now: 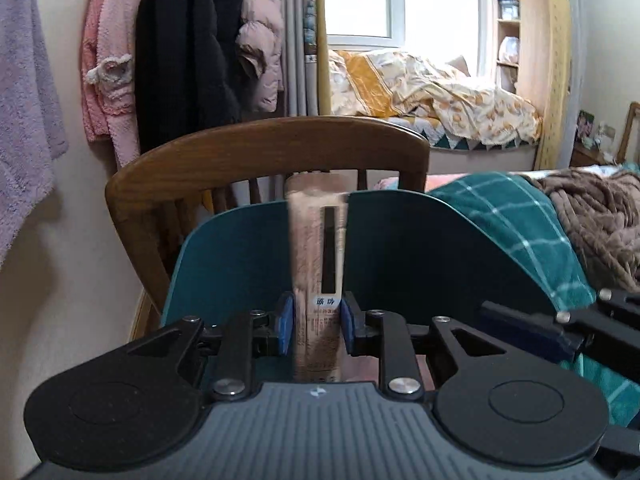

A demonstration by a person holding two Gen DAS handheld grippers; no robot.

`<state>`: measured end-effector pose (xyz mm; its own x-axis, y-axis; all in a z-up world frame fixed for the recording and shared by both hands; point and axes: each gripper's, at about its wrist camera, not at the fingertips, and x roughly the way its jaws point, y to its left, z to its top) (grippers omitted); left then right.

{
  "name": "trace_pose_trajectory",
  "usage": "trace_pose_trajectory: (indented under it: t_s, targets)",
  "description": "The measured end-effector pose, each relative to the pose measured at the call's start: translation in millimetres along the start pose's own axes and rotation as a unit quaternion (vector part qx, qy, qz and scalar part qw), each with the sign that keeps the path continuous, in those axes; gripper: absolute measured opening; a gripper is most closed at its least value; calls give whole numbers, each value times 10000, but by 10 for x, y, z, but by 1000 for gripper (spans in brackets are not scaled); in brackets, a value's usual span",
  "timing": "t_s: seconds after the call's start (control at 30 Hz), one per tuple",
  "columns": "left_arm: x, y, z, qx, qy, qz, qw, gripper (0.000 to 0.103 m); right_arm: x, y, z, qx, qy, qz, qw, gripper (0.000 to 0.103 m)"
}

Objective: Collect trash
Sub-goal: 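Carry the pink mesh bag and snack stick wrapper up over the teal wastebasket, then open both grippers above the wastebasket to drop the mesh bag and wrapper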

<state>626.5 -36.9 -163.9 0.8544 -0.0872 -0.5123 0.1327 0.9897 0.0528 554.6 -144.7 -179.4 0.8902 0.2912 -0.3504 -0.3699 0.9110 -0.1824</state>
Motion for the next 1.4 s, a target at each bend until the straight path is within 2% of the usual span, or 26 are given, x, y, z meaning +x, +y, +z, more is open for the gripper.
trace_pose_trajectory:
  t_s: [0.07, 0.1, 0.13, 0.2, 0.23, 0.4, 0.47, 0.63, 0.77, 0.97, 1.17, 1.27, 1.4]
  targets:
    - [-45, -24, 1, 75, -112, -61, 9999, 32, -39, 0, 0, 42, -40, 33, 10000, 22]
    - [-65, -41, 4, 103, -161, -40, 9998, 40, -60, 11, -8, 31, -56, 18, 10000, 24]
    - [-83, -43, 5, 115, -216, 5, 9997, 54, -78, 16, -11, 3, -87, -57, 9999, 24]
    - [-125, -25, 7, 93, -339, 48, 9994, 71, -102, 10, -8, -28, -132, -230, 9996, 25]
    - [-155, -10, 4, 70, -400, 24, 9992, 74, -118, -8, -11, -10, -158, -262, 9995, 25]
    - [-287, 53, -12, -14, -541, -192, 9984, 75, -286, -110, -23, 51, -407, -266, 9988, 47]
    - [-368, 69, -34, -23, -644, -254, 9976, 78, -383, -127, -37, 32, -527, -275, 9982, 52]
    - [-656, 102, -193, 2, -927, -548, 9942, 79, -655, -175, -115, 98, -807, -30, 9967, 59]
    - [-916, 82, -427, 313, -1158, -838, 9892, 79, -868, -153, -288, 54, -935, 206, 9954, 64]
    - [-1083, 89, -912, 511, -1241, -992, 9860, 80, -1083, -111, -666, 128, -813, 586, 9949, 68]
    - [-991, 117, -1432, 462, -851, -877, 9914, 80, -1088, -23, -1079, 260, -494, 755, 9956, 71]
    - [-893, 117, -1715, 586, -614, -784, 9933, 80, -1037, 47, -1297, 356, -317, 836, 9954, 78]
    - [-689, 178, -2131, 543, -123, -846, 9949, 80, -884, 191, -1683, 479, 141, 1006, 9937, 83]
